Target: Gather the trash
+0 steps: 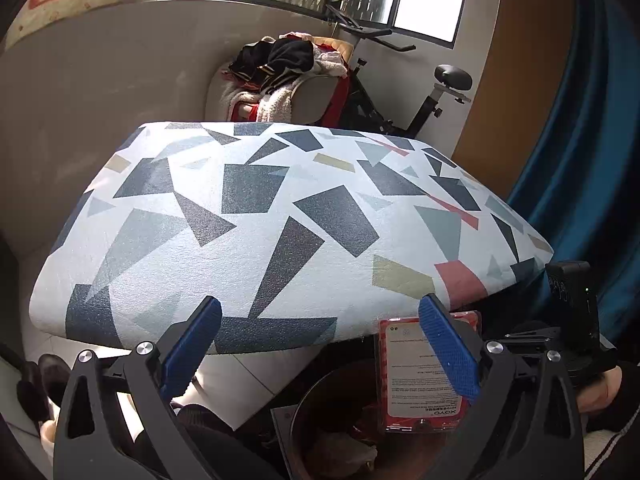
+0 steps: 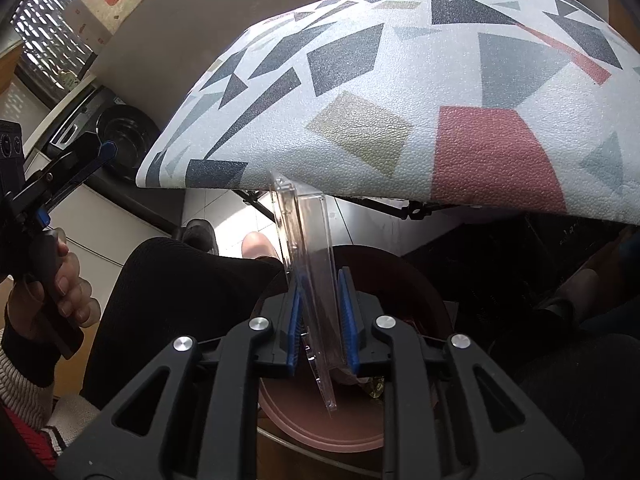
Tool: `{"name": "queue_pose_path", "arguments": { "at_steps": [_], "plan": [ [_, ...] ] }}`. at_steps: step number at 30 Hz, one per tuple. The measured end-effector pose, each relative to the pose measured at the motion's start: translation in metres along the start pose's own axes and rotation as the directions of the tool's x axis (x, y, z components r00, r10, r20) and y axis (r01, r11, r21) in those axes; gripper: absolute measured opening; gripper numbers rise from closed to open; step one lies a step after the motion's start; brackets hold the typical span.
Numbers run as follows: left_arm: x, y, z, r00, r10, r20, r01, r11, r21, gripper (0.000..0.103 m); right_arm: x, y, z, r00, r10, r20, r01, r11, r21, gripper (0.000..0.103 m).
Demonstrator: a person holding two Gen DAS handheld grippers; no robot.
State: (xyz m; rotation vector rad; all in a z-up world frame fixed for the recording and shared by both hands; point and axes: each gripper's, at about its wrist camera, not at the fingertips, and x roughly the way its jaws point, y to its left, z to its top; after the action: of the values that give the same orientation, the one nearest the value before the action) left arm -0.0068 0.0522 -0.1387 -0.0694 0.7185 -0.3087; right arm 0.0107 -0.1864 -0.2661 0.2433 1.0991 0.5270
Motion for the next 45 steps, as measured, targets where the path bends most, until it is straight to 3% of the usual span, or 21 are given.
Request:
{"name": "queue_pose_path", "arguments": {
  "at_steps": [3, 5, 7, 10, 13, 18, 24, 37, 42, 45],
  "plan": [
    [0.000, 0.000, 0.000, 1.000, 0.000, 0.000, 0.000, 1.000, 0.001, 0.096, 0.002, 0.000, 0.000, 1.000, -0.022, -0.013, 0.022, 1.000, -0.005, 0.032],
    [0.000, 0.000, 0.000, 1.000, 0.001, 0.000, -0.001, 1.000, 0.000, 0.096, 0.000, 0.001, 0.001, 0.999, -0.039, -0.006, 0.039, 0.999, -0.013, 0.045],
    [0.000, 0.000, 0.000, 1.000, 0.000, 0.002, 0.000, 1.000, -0.001, 0.096, -0.005, 0.003, 0.004, 0.997, -0.072, 0.018, 0.072, 0.997, -0.031, 0.069],
    [-0.002, 0.000, 0.001, 1.000, 0.005, 0.005, -0.005, 1.000, 0.006, 0.096, -0.016, 0.006, 0.013, 0.989, -0.133, 0.065, 0.138, 0.988, -0.069, 0.087],
    [-0.002, -0.002, 0.004, 1.000, 0.022, 0.007, -0.023, 1.000, 0.022, 0.096, -0.030, 0.007, 0.025, 0.973, -0.190, 0.128, 0.203, 0.974, -0.098, 0.094],
    [-0.007, -0.005, 0.016, 0.998, 0.046, 0.031, -0.047, 0.998, 0.033, 0.096, -0.058, 0.010, 0.052, 0.942, -0.245, 0.231, 0.276, 0.955, -0.110, 0.097],
    [-0.018, -0.008, 0.043, 0.989, 0.126, 0.074, -0.129, 0.991, 0.026, 0.097, -0.094, 0.027, 0.083, 0.895, -0.283, 0.346, 0.345, 0.929, -0.134, 0.097],
    [-0.058, -0.018, 0.098, 0.964, 0.157, 0.216, -0.161, 0.987, 0.002, 0.097, -0.166, 0.061, 0.116, 0.799, -0.270, 0.537, 0.397, 0.908, -0.135, 0.097],
    [-0.070, -0.033, 0.104, 0.935, 0.226, 0.274, -0.246, 0.969, 0.039, 0.097, -0.175, 0.064, 0.118, 0.785, -0.276, 0.555, 0.409, 0.903, -0.129, 0.097],
    [-0.073, -0.040, 0.105, 0.926, 0.239, 0.291, -0.269, 0.961, 0.067, 0.097, -0.178, 0.066, 0.118, 0.780, -0.279, 0.560, 0.414, 0.901, -0.128, 0.097]
  ]
}}
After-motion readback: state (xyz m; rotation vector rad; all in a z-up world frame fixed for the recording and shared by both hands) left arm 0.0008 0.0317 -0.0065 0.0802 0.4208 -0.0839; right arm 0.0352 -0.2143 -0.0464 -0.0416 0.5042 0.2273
